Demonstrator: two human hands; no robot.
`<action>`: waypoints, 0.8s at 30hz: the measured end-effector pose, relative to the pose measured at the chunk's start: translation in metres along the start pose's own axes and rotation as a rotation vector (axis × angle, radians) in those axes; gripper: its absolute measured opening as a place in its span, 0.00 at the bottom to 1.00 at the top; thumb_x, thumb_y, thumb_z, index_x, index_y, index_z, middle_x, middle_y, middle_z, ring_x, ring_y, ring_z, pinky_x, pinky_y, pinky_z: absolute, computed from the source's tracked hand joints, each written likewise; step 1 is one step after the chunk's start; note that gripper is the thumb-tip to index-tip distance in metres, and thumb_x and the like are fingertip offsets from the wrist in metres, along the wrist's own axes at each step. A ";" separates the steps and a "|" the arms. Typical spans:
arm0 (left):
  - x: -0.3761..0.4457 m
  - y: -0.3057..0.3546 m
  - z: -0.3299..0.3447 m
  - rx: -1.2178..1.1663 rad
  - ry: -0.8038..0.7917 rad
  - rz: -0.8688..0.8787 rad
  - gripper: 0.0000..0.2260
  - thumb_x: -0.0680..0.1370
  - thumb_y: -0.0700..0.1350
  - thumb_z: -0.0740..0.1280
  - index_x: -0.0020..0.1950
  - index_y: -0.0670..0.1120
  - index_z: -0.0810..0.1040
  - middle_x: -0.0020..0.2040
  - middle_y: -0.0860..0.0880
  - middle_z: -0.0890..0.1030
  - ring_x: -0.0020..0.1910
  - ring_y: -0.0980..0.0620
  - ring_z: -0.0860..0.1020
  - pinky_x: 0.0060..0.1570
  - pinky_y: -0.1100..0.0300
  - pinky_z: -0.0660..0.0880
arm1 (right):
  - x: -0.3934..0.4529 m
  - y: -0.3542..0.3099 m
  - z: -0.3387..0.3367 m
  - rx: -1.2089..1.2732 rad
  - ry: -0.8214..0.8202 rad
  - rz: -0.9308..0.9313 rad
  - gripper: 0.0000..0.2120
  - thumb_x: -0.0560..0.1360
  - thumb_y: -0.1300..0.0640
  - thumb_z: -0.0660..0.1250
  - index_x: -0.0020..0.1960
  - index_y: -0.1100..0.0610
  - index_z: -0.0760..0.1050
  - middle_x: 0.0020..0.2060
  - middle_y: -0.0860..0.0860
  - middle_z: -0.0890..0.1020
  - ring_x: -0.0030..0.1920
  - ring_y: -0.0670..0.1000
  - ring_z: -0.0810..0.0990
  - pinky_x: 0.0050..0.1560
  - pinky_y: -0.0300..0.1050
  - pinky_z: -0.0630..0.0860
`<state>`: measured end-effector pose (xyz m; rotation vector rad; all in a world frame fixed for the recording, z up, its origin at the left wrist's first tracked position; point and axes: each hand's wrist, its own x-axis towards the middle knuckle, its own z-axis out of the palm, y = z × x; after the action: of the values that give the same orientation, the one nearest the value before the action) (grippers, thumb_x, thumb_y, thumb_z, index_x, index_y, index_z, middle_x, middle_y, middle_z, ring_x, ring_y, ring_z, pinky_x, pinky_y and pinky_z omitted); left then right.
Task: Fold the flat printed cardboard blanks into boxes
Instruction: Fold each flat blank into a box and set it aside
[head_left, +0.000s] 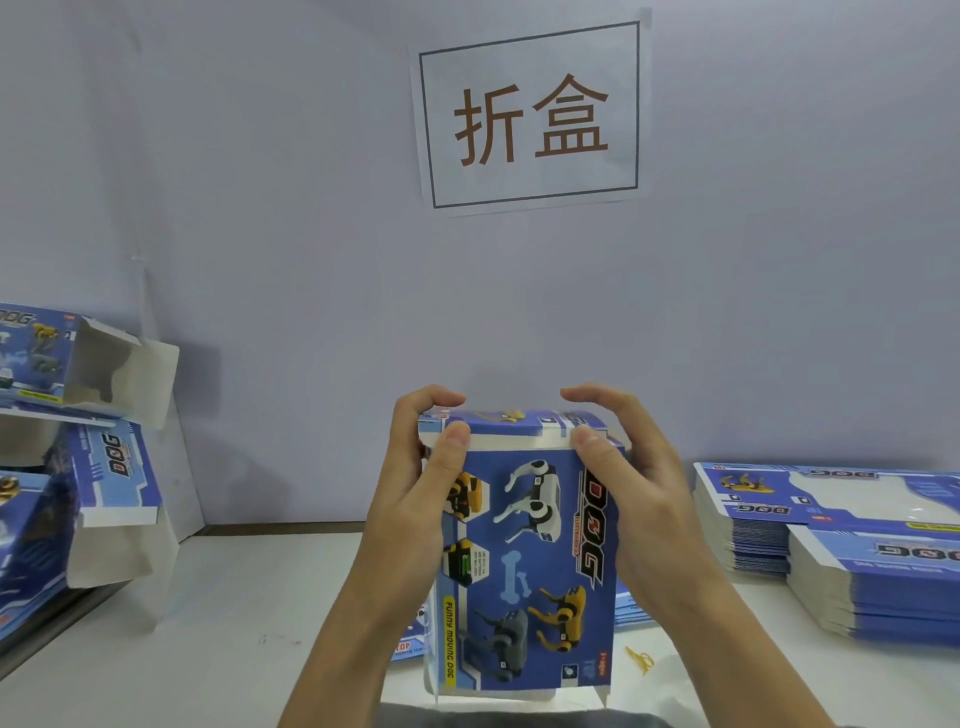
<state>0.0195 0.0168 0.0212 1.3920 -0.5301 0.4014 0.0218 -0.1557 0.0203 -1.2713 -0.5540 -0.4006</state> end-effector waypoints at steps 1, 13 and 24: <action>0.000 0.000 -0.001 0.007 -0.007 0.002 0.10 0.75 0.58 0.63 0.56 0.62 0.74 0.56 0.45 0.82 0.56 0.41 0.83 0.43 0.47 0.83 | 0.000 0.001 -0.001 0.019 -0.003 0.011 0.09 0.74 0.50 0.65 0.54 0.45 0.77 0.48 0.58 0.84 0.43 0.57 0.86 0.36 0.51 0.82; -0.003 0.009 0.009 0.118 -0.021 0.113 0.10 0.72 0.59 0.64 0.50 0.61 0.80 0.68 0.62 0.70 0.65 0.53 0.76 0.42 0.63 0.81 | 0.000 0.006 -0.001 0.114 0.001 0.063 0.08 0.74 0.48 0.60 0.47 0.51 0.75 0.45 0.61 0.83 0.40 0.58 0.83 0.38 0.50 0.79; -0.001 0.007 0.020 0.081 0.076 0.114 0.22 0.76 0.59 0.56 0.54 0.46 0.81 0.65 0.62 0.73 0.58 0.67 0.78 0.40 0.73 0.77 | 0.003 0.014 0.002 0.035 0.081 0.056 0.07 0.70 0.52 0.57 0.41 0.47 0.74 0.39 0.54 0.83 0.35 0.55 0.83 0.36 0.50 0.75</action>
<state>0.0123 -0.0017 0.0277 1.4220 -0.5373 0.5714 0.0315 -0.1505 0.0117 -1.2292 -0.4538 -0.3924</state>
